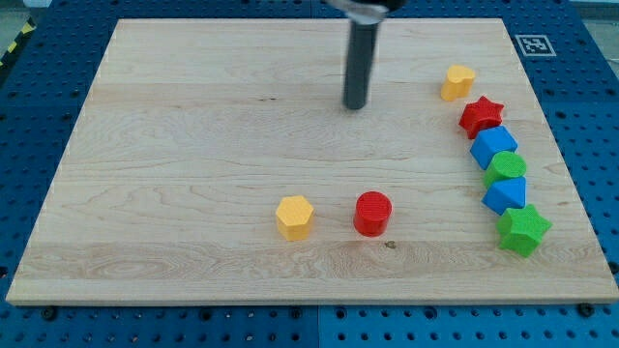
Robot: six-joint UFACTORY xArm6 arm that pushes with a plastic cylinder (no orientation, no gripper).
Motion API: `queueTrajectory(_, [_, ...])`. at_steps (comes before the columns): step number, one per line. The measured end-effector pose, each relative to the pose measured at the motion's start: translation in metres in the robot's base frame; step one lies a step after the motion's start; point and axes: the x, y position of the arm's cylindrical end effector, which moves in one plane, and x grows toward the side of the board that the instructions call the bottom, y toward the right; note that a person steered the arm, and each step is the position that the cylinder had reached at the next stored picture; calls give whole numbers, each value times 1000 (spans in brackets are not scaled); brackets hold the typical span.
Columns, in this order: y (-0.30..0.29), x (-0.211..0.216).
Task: Move the yellow hexagon into the yellow heart
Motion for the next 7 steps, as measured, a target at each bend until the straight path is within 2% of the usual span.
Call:
queueTrajectory(1, [-56,45])
queueTrajectory(2, [-89,110])
queueTrajectory(3, [-95,183])
queueTrajectory(4, [-62,230])
queueTrajectory(5, [-21,233])
queueTrajectory(7, [-43,230])
